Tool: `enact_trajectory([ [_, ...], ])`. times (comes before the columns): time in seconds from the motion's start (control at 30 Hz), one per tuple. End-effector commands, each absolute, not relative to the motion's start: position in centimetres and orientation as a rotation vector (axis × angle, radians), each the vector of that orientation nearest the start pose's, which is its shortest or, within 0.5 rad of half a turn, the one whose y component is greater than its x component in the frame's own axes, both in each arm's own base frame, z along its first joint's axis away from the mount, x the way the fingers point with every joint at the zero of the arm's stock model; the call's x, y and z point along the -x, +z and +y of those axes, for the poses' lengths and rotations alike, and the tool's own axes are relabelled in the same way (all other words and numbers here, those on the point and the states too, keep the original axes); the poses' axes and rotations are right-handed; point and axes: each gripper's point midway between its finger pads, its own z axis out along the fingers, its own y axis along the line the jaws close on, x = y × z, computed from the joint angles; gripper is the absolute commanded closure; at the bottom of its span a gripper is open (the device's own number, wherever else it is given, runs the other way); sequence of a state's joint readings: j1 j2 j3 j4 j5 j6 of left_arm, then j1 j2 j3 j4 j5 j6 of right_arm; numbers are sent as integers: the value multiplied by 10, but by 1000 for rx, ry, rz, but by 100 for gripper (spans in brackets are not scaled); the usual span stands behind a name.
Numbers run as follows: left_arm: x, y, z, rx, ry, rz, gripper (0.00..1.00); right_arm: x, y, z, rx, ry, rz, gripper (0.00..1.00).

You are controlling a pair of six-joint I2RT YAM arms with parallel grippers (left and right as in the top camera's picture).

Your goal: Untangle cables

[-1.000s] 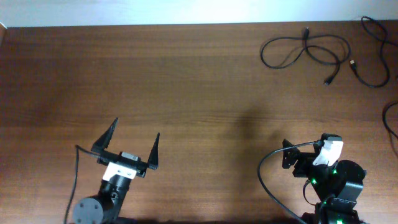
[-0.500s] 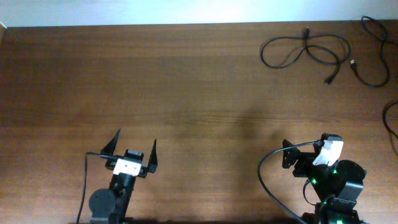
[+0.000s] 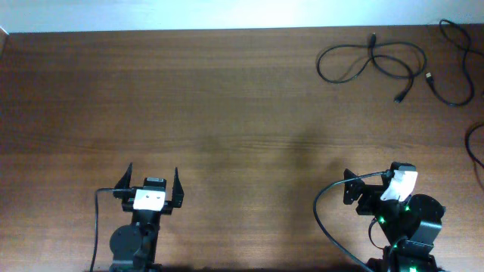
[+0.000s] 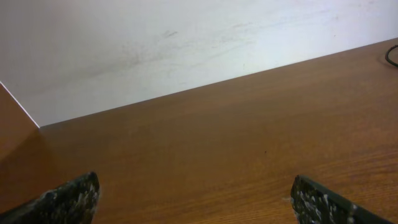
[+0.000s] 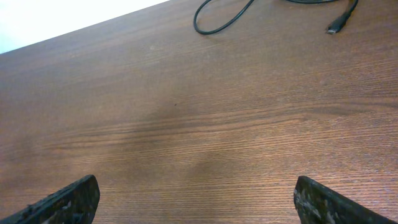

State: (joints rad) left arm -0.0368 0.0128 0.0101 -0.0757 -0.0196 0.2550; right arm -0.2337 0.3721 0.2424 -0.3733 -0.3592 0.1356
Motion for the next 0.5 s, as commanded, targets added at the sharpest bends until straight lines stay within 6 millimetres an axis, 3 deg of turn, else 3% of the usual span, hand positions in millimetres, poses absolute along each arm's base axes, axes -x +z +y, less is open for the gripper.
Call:
enact_trajectory([
  [0.0, -246, 156, 1, -175, 193, 1645, 2, -238, 125, 6, -162, 313, 2042, 1],
  [0.27, -243, 160, 28, 119, 157, 1631, 2, -238, 125, 6, -162, 313, 2042, 1],
  [0.47, -243, 161, 33, 196, 130, 1620, 2, -238, 125, 6, -162, 313, 2042, 1],
])
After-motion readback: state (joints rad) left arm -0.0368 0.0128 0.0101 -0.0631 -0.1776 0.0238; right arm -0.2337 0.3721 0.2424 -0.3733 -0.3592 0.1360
